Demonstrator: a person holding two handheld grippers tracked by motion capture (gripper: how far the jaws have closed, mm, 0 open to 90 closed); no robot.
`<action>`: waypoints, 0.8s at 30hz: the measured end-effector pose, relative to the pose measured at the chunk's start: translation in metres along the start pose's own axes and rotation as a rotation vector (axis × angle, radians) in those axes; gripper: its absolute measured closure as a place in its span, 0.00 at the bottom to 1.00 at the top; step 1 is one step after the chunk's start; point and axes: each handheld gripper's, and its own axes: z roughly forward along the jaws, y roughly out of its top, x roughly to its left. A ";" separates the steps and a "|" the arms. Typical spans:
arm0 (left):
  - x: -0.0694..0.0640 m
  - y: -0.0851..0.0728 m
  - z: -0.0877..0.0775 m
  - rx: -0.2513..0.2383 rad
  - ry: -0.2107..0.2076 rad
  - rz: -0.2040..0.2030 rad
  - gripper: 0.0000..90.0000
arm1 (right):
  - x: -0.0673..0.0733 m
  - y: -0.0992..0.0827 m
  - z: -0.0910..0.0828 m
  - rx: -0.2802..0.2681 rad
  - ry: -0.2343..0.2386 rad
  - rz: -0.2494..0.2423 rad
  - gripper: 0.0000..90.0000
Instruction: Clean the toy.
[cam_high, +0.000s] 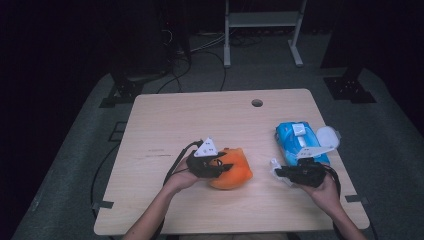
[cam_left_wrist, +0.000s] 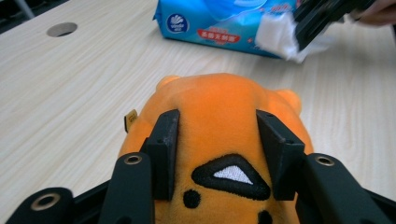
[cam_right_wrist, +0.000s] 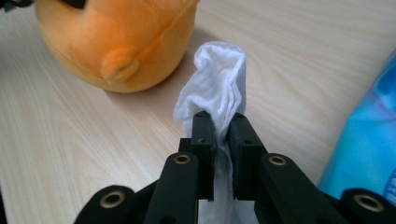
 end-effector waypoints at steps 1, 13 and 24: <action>-0.002 0.001 0.000 0.001 -0.003 0.010 0.56 | 0.000 -0.001 0.003 0.013 -0.015 -0.016 0.85; -0.002 0.004 -0.009 -0.002 -0.017 -0.012 0.41 | -0.002 -0.001 -0.002 -0.017 -0.011 -0.004 0.70; -0.001 0.001 -0.033 -0.046 -0.021 -0.050 0.31 | 0.002 0.001 -0.005 -0.021 0.003 -0.012 0.66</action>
